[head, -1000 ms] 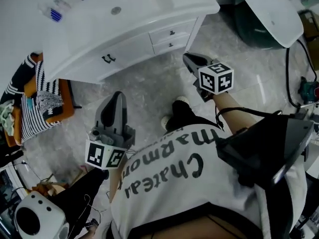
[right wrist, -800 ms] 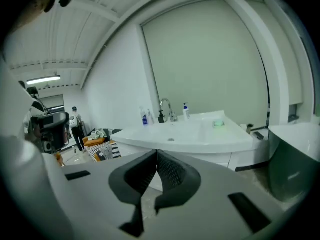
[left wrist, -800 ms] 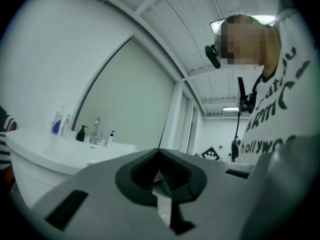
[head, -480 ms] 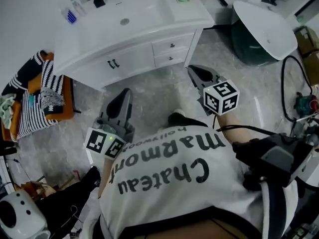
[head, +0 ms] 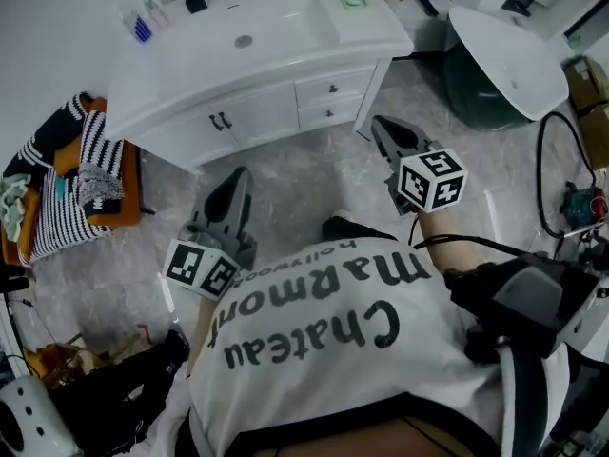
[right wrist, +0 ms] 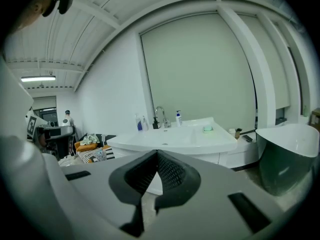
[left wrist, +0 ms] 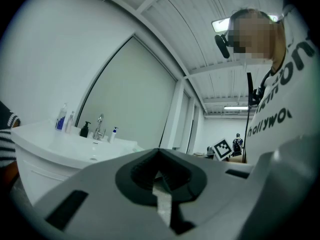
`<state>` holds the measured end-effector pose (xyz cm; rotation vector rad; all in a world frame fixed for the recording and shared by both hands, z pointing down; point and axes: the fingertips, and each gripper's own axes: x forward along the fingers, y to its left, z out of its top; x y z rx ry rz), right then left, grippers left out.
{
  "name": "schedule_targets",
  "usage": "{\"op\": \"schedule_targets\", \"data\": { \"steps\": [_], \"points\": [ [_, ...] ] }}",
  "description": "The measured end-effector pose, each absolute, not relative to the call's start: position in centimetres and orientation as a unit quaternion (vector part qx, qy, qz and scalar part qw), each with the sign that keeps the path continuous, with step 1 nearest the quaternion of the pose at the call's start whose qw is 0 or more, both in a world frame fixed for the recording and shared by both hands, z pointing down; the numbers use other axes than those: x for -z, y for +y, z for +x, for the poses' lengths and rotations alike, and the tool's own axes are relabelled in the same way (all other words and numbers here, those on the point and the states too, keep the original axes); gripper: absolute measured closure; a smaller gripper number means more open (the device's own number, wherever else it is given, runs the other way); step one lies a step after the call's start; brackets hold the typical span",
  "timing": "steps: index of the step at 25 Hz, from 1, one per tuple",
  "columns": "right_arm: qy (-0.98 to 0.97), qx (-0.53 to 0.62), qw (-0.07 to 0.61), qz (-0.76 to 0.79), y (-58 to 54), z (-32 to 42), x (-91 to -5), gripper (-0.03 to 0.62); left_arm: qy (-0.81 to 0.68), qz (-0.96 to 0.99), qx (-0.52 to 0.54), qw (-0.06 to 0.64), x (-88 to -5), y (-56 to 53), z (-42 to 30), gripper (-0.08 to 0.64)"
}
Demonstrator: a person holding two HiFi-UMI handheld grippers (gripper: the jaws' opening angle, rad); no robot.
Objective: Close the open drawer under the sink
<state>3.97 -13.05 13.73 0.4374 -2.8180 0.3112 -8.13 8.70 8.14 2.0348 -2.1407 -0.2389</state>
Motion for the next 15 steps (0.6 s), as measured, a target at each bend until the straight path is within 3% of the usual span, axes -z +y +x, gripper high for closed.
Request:
{"op": "schedule_targets", "data": {
  "steps": [15],
  "points": [
    [-0.976,-0.086,0.144,0.141,-12.7,2.3,-13.6,0.580,-0.730,0.672,0.087,0.082,-7.8,9.7,-9.3,0.552]
  ]
}}
